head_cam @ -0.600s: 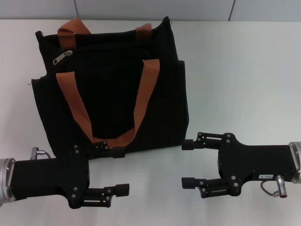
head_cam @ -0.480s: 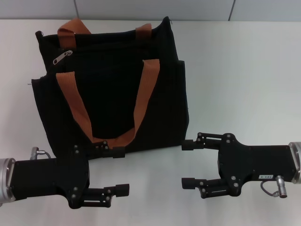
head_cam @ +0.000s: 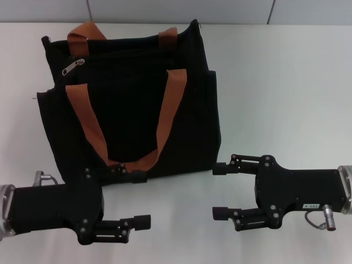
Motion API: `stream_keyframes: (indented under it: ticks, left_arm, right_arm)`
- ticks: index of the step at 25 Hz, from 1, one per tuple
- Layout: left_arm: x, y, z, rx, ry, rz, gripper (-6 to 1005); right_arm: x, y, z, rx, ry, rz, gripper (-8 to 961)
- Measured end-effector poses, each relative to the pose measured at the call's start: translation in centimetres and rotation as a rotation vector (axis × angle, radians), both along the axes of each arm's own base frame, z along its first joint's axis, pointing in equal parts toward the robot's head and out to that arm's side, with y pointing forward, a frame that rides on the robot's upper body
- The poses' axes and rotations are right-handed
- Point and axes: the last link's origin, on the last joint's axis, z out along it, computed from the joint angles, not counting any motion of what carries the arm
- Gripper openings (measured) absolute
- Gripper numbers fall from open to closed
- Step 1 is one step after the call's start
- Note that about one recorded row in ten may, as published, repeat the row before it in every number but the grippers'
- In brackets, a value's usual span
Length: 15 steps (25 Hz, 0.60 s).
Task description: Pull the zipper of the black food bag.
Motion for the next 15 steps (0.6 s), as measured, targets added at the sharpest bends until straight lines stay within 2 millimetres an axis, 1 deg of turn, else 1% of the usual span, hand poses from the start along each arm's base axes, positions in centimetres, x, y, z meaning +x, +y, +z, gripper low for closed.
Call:
stream_keyframes:
  ticks: [1,2,4,5,7,8,11,12,13,14,15]
  left_arm:
    - [0.1,-0.1,0.1,0.0,-0.01,-0.005,792]
    - [0.8,-0.1,0.4,0.016,-0.059,-0.035,791]
    - [1.5,0.0,0.6,0.067,-0.116,-0.061,790]
    - [1.5,0.0,0.6,0.067,-0.116,-0.061,789]
    - [2.2,0.4,1.2,0.18,-0.197,-0.065,788]
    - [2.3,0.7,1.6,0.229,-0.224,-0.052,787]
    - [2.3,0.7,1.6,0.229,-0.224,-0.052,785]
    - [2.3,1.0,2.1,0.301,-0.264,-0.027,785]
    - [1.7,1.2,4.0,0.5,-0.368,0.058,784]
    - [1.5,1.2,4.5,0.545,-0.387,0.078,784]
    - [1.5,1.2,4.5,0.545,-0.387,0.078,783]
  right_arm:
    - [0.0,0.0,0.0,0.0,0.0,0.0,800]
    - [0.0,0.0,0.0,0.0,0.0,0.0,800]
    - [0.0,0.0,0.0,0.0,0.0,-0.001,800]
    - [0.0,0.0,0.0,0.0,0.0,-0.002,800]
    - [0.1,-0.1,0.0,-0.001,0.0,-0.005,800]
    - [0.1,-0.1,0.0,-0.001,0.0,-0.005,800]
    - [0.2,-0.1,0.0,-0.002,0.0,-0.01,800]
    - [0.2,-0.2,0.0,-0.001,0.0,-0.012,800]
    - [0.2,-0.2,0.0,-0.001,0.0,-0.012,800]
    - [0.2,-0.2,0.0,-0.001,0.0,-0.013,800]
    - [0.3,-0.2,0.0,0.0,0.001,-0.014,800]
